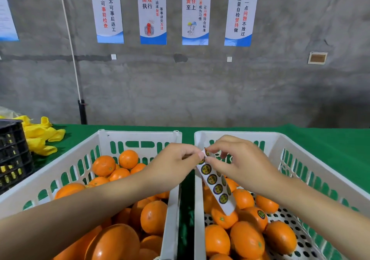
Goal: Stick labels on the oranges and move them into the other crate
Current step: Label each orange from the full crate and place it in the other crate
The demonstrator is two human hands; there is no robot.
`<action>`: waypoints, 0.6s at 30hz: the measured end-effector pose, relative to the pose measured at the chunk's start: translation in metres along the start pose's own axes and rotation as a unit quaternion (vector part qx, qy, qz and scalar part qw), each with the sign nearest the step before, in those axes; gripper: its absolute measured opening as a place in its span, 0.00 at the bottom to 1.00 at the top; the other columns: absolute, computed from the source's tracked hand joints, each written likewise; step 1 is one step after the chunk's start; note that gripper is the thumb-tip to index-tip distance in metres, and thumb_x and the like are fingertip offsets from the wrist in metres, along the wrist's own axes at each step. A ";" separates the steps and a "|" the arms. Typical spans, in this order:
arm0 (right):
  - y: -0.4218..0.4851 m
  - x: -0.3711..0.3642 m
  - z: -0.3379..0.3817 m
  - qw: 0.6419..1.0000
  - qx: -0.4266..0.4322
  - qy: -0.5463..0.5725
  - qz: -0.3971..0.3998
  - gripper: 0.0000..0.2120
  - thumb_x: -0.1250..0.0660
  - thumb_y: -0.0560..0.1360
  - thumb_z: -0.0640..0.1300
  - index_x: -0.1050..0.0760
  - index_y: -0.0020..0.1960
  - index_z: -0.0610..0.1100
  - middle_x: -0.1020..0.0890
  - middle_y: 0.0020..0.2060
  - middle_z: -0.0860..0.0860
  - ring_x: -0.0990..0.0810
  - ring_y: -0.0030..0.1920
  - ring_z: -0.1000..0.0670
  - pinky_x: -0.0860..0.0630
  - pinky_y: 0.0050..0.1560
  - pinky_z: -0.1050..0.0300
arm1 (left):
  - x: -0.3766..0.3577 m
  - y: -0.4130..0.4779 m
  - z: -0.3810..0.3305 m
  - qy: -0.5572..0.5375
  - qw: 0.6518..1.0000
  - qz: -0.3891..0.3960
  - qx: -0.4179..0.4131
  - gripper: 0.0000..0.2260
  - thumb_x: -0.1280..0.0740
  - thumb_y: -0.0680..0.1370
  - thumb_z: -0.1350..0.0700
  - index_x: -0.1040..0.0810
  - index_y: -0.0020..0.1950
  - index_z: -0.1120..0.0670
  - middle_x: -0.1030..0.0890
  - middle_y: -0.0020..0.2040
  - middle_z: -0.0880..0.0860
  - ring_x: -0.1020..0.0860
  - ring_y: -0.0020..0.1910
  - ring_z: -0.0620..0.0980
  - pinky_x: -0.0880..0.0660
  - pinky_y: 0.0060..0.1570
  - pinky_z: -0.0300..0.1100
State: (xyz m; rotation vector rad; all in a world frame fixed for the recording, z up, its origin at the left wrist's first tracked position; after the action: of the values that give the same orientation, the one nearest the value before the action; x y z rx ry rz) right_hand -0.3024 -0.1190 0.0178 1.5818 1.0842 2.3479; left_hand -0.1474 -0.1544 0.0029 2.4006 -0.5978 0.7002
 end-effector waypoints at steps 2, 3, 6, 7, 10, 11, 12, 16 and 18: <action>0.000 0.000 0.000 1.000 -0.004 0.015 -0.006 0.12 0.33 0.75 0.56 0.17 0.54 0.53 0.21 0.43 0.60 0.23 0.41 0.57 0.23 0.41 0.54 | -0.002 -0.001 0.000 0.015 1.000 0.019 0.000 0.12 0.40 0.85 0.55 0.17 0.56 0.52 0.21 0.31 0.36 0.24 0.32 0.33 0.31 0.34 0.25; 0.001 0.000 0.000 1.000 -0.006 0.025 -0.003 0.12 0.32 0.75 0.57 0.16 0.52 0.52 0.20 0.42 0.59 0.22 0.40 0.57 0.23 0.41 0.54 | -0.003 -0.001 0.001 0.023 0.999 0.026 0.001 0.12 0.41 0.85 0.56 0.17 0.57 0.53 0.23 0.30 0.33 0.24 0.31 0.31 0.32 0.32 0.23; 0.001 -0.002 -0.002 0.999 -0.018 0.042 0.010 0.10 0.31 0.76 0.55 0.15 0.51 0.53 0.18 0.40 0.59 0.22 0.40 0.58 0.23 0.41 0.56 | -0.005 -0.003 0.002 0.057 0.998 0.030 -0.004 0.11 0.41 0.85 0.57 0.19 0.59 0.51 0.24 0.29 0.31 0.25 0.31 0.29 0.34 0.29 0.22; 0.001 -0.003 -0.003 0.998 -0.028 0.052 0.012 0.09 0.31 0.76 0.54 0.15 0.52 0.53 0.18 0.40 0.60 0.22 0.41 0.58 0.24 0.41 0.58 | -0.005 -0.003 0.001 0.069 0.997 0.029 -0.007 0.12 0.41 0.85 0.57 0.19 0.59 0.50 0.24 0.30 0.30 0.25 0.32 0.29 0.34 0.30 0.23; 0.001 -0.004 -0.006 0.993 -0.055 0.102 0.012 0.08 0.32 0.77 0.51 0.15 0.51 0.54 0.17 0.39 0.61 0.21 0.43 0.60 0.23 0.43 0.61 | -0.004 -0.001 0.003 0.086 0.996 0.020 -0.009 0.12 0.41 0.85 0.56 0.19 0.61 0.50 0.24 0.31 0.30 0.25 0.35 0.31 0.33 0.33 0.24; 0.001 -0.004 -0.007 0.991 -0.062 0.117 0.013 0.08 0.32 0.77 0.50 0.15 0.50 0.54 0.17 0.40 0.60 0.20 0.44 0.59 0.22 0.44 0.59 | -0.003 -0.001 0.003 0.087 0.996 0.017 -0.010 0.12 0.41 0.85 0.56 0.19 0.61 0.49 0.24 0.31 0.30 0.25 0.35 0.31 0.33 0.33 0.24; 0.001 -0.004 -0.007 0.989 -0.070 0.128 0.014 0.08 0.32 0.77 0.49 0.14 0.50 0.54 0.16 0.40 0.60 0.20 0.44 0.59 0.21 0.45 0.57 | -0.003 -0.001 0.002 0.089 0.996 0.016 -0.012 0.12 0.41 0.85 0.57 0.18 0.62 0.49 0.24 0.31 0.30 0.25 0.35 0.30 0.33 0.33 0.23; 0.000 -0.003 -0.006 0.987 -0.091 0.133 0.017 0.08 0.34 0.76 0.50 0.15 0.45 0.55 0.16 0.38 0.60 0.19 0.41 0.57 0.19 0.43 0.51 | -0.003 -0.003 -0.001 0.082 0.996 0.023 -0.018 0.13 0.41 0.85 0.58 0.19 0.61 0.48 0.25 0.29 0.28 0.26 0.32 0.26 0.35 0.29 0.20; 0.000 -0.001 -0.008 0.986 -0.098 0.131 -0.003 0.08 0.34 0.76 0.49 0.16 0.43 0.54 0.16 0.36 0.59 0.19 0.40 0.57 0.20 0.41 0.54 | -0.003 -0.003 0.001 0.069 0.997 0.023 -0.014 0.12 0.41 0.85 0.57 0.18 0.55 0.48 0.22 0.30 0.37 0.26 0.30 0.33 0.34 0.31 0.24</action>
State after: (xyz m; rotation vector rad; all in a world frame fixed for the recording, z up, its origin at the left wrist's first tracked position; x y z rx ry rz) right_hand -0.3083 -0.1234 0.0155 1.2278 0.8630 2.6200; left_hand -0.1480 -0.1522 -0.0007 2.2959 -0.6040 0.8636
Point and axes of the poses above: each hand's wrist, its own y-axis towards the middle knuckle, its own x-axis out of the back of the hand, z = x × y, the point moved 5 cm from there along y, towards the middle knuckle
